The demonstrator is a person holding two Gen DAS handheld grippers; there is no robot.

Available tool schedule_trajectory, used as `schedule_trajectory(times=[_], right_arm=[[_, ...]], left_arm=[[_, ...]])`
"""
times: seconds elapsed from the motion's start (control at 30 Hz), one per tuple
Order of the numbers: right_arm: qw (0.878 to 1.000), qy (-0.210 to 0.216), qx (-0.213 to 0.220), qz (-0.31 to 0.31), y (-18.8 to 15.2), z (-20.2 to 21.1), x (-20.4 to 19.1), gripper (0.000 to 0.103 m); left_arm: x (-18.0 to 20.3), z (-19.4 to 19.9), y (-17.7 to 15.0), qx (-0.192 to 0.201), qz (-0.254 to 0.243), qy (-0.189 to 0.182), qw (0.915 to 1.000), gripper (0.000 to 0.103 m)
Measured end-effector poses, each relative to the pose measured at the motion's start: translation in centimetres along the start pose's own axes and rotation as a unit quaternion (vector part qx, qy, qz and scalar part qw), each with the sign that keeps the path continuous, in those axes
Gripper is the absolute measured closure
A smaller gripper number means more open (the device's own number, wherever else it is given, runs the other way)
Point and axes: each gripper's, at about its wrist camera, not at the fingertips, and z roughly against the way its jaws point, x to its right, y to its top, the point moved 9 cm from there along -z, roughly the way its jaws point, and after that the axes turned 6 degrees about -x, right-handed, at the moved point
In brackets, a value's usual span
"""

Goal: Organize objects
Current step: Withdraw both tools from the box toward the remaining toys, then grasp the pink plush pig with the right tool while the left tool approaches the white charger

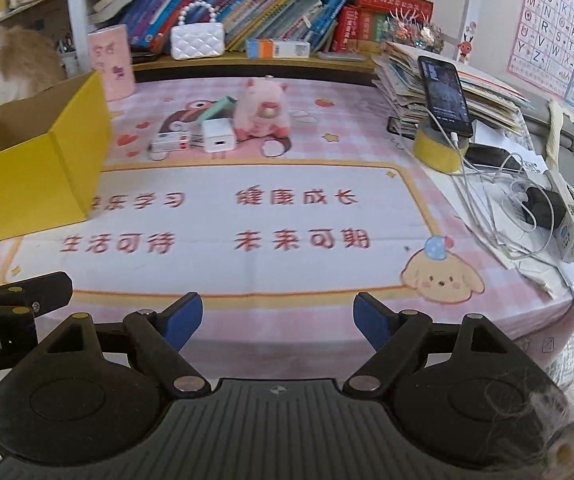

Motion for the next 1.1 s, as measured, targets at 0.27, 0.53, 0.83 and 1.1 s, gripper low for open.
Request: schedule_trajectory(times=[0.27, 0.53, 0.83, 1.1], right_arm=[[1.0, 0.017, 0.004, 0.0, 3.6, -3.2, 3.5, 0.021], [0.998, 0.047, 0.03, 0.016, 9.3, -6.8, 5.4, 0.021], [0.995, 0.075, 0.064, 0.019, 16.0, -9.8, 6.6, 0.021], [0.988, 0.13, 0.077, 0.033, 19.9, -11.8, 5.4, 0.017]], left_arm=[[2.3, -3.0, 3.8, 0.004, 0.026, 0.019, 0.9995, 0.008], [3.3, -6.1, 8.6, 0.023, 0.047, 0.061, 0.9968, 0.008], [3.1, -9.0, 12.4, 0.024, 0.059, 0.096, 0.9933, 0.008], [3.2, -10.4, 13.8, 0.013, 0.064, 0.111, 0.9917, 0.008]])
